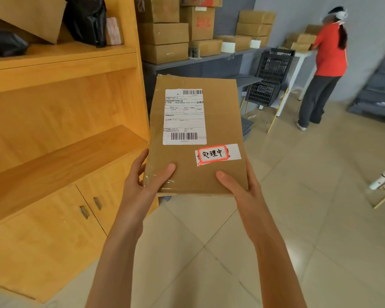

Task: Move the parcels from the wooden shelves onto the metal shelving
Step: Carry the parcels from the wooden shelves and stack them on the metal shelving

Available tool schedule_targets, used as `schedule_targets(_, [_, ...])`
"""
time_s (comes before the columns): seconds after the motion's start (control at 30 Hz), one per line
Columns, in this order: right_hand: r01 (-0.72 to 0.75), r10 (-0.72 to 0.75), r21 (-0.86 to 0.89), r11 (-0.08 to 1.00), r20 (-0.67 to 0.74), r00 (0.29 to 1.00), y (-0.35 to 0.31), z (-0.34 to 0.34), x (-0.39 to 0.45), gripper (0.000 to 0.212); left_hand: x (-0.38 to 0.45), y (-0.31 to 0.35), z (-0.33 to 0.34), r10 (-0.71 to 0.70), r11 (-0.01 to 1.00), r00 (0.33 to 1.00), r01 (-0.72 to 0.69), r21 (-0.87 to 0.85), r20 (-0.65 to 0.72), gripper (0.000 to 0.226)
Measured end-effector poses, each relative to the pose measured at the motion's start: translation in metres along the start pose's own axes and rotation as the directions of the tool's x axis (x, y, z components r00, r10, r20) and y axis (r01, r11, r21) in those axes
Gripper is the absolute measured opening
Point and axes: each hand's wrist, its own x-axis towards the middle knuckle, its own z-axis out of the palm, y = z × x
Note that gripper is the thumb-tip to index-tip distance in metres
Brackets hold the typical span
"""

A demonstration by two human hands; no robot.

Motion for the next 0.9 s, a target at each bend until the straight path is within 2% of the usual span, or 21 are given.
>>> schedule_targets(0.13, [0.001, -0.001, 0.008, 1.0, -0.005, 1.0, 0.005, -0.024, 0.031, 0.08, 0.027, 0.001, 0.033, 0.009, 1.0, 1.0, -0.009, 0.019, -0.013, 0.083])
schedule_targets(0.47, [0.006, -0.005, 0.004, 1.0, -0.088, 0.996, 0.022, -0.086, 0.158, 0.078, 0.151, -0.021, 0.127, -0.003, 0.998, 1.0, 0.003, 0.057, -0.004, 0.084])
schedule_targets(0.9, [0.031, -0.042, -0.056, 0.998, -0.214, 0.976, 0.013, -0.179, 0.365, 0.075, 0.349, -0.023, 0.277, -0.032, 0.999, 0.989, 0.035, -0.018, 0.144, 0.075])
